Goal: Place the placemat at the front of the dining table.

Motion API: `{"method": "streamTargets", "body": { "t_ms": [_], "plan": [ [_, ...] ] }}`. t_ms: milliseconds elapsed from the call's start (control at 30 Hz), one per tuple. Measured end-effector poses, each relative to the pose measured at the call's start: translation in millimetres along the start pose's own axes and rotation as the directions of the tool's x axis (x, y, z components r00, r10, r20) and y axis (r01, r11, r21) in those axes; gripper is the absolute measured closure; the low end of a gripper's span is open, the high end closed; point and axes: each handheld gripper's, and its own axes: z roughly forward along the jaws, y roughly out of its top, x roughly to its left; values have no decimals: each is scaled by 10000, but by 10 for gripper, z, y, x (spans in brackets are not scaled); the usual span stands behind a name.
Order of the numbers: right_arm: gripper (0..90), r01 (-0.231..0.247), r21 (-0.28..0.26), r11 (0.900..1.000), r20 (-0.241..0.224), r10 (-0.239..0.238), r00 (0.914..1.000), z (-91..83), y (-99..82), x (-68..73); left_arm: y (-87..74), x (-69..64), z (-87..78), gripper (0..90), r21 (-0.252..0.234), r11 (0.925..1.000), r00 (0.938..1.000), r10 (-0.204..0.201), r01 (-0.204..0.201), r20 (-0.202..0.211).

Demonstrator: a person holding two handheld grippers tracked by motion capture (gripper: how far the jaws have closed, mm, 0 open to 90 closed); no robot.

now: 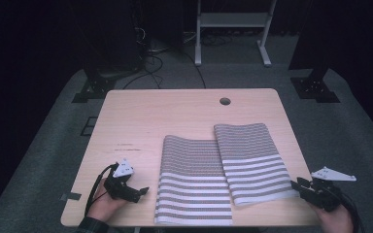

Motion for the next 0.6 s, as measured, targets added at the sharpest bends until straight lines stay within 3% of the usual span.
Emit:
{"method": "streamTargets", "body": {
  "t_ms": [100, 233, 367, 600],
  "plan": [
    [652, -199, 273, 9994, -25, 199, 9998, 87, -34, -11, 0, 0, 0, 0, 1, 10000, 10000, 1, -1, 0],
    [623, -113, 703, 9975, 25, 111, 9999, 189, -55, 5, 0, 0, 0, 0, 0, 10000, 10000, 2, -2, -1],
    [625, -10, 672, 9977, 99, 3, 10000, 202, -73, 14, 0, 0, 0, 0, 0, 10000, 10000, 3, -3, -1],
    [768, 181, 727, 9972, 90, -188, 9998, 199, -64, 63, 0, 0, 0, 0, -1, 10000, 10000, 1, -1, -1]
  ]
}}
